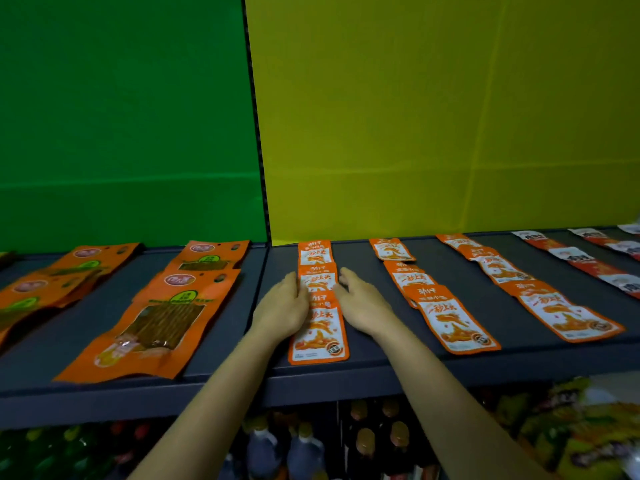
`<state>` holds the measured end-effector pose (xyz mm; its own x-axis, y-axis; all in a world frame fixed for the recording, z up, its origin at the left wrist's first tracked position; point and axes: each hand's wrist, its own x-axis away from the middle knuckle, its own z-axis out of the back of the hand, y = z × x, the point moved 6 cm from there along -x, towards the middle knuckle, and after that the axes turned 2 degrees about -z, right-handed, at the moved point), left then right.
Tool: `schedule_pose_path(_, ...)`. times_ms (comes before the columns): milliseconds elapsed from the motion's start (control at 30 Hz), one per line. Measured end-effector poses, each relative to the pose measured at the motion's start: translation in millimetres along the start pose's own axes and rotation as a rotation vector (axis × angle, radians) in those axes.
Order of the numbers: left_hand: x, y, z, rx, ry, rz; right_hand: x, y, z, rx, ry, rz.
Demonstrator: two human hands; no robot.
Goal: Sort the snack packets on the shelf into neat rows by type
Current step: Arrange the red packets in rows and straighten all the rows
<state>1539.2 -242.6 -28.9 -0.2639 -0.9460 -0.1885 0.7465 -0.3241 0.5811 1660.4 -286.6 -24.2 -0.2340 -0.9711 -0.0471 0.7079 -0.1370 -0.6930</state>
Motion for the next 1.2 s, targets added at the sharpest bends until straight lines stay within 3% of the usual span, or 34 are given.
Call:
schedule_pose_path(167, 5, -4, 5, 0.031, 0.049, 0.031, 6, 2, 4, -0.185, -0.001, -0.016)
schedule_pose_path(700, 12, 2, 7, -0.02, 0.01, -0.036, 1, 4, 0, -0.087, 0.006, 0.023)
schedule_pose_path(867, 21, 7, 26, 0.037, 0.22, -0.053, 2, 2, 8, -0.268, 0.122, 0.041)
schedule_pose_path(967, 28, 4, 51, -0.012, 0.338, -0.131, 8, -10, 15, -0.231, 0.205, 0.127)
schedule_pose_path(1067, 36, -12, 96, -0.013, 0.429, -0.151, 18, -41, 12, -0.222, 0.17, 0.232)
schedule_pose_path(1200, 31, -66, 149, -0.011, 0.405, -0.012, 24, -96, -16, -0.2, -0.015, 0.315)
